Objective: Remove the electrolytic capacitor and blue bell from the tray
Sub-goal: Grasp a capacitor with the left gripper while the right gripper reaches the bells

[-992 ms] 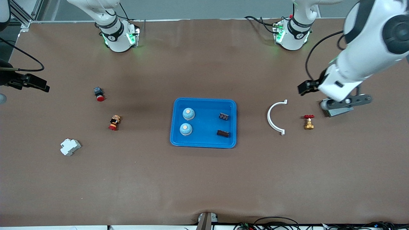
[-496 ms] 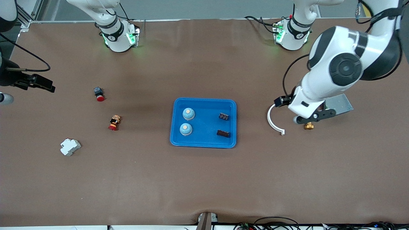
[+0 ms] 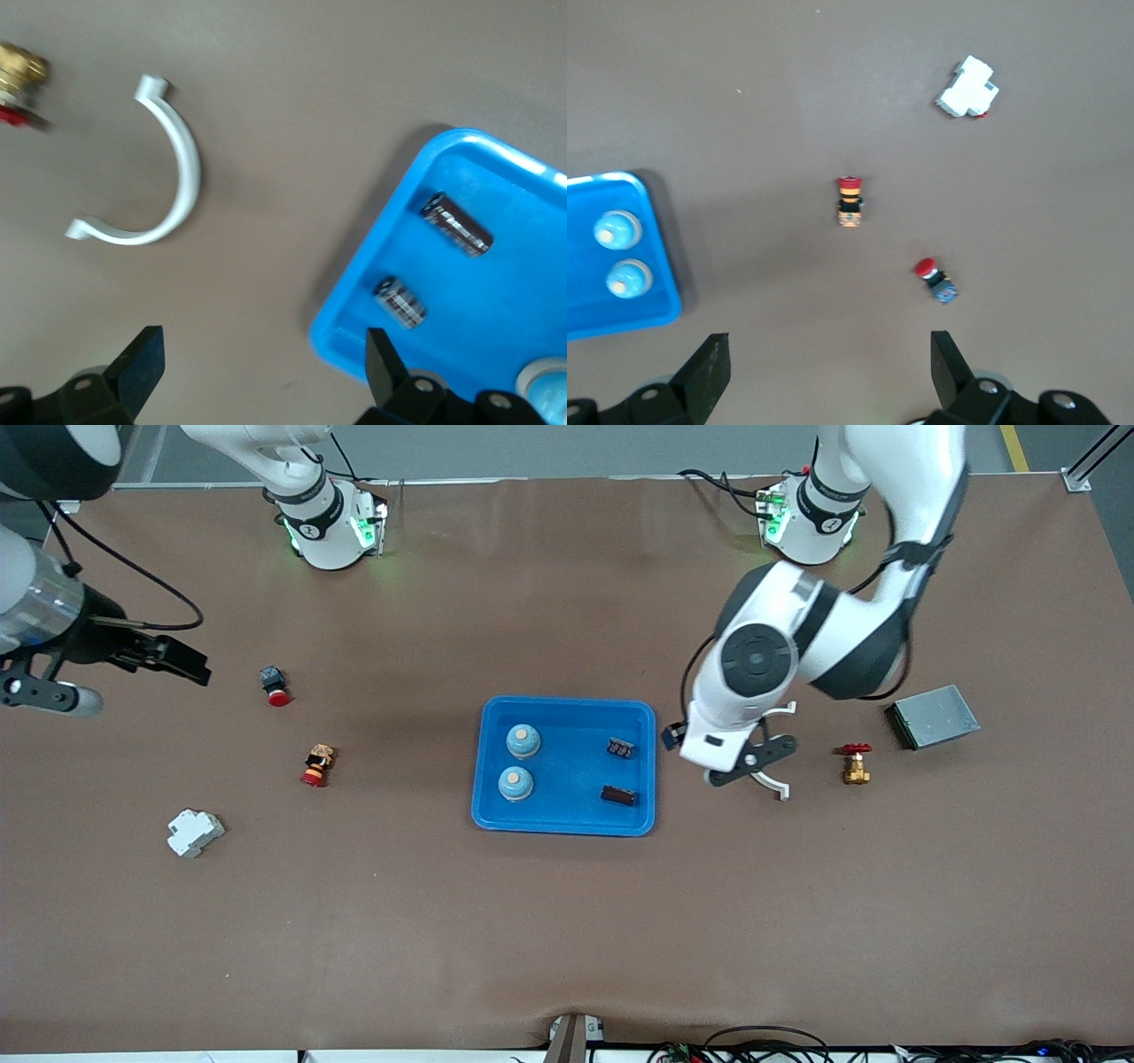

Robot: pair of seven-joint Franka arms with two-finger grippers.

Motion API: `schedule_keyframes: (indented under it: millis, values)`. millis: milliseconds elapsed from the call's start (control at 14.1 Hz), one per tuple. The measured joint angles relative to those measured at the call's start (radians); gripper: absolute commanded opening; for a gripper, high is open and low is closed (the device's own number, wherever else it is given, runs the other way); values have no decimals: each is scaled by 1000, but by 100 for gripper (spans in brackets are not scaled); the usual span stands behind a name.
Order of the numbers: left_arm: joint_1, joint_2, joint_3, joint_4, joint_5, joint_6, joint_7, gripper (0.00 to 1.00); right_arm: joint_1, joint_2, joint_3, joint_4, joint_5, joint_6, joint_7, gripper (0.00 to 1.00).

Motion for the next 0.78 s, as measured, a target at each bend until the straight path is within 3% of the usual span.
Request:
schedule_keyframes:
  millis: [354,496,638,779]
  values:
    - [-84,133,0,1,65,132,-307,100,60,44,2,35,8,34,77,100]
    - [-95,168,0,1,66,154,-418,90,106,70,2,46,-7,38,75,100]
    - [-108,196,0,1,66,183,-516,86,187,99,2,46,-93,38,80,100]
    - [-123,218,0,1,66,223,-615,84,246,128,2,46,-98,42,99,100]
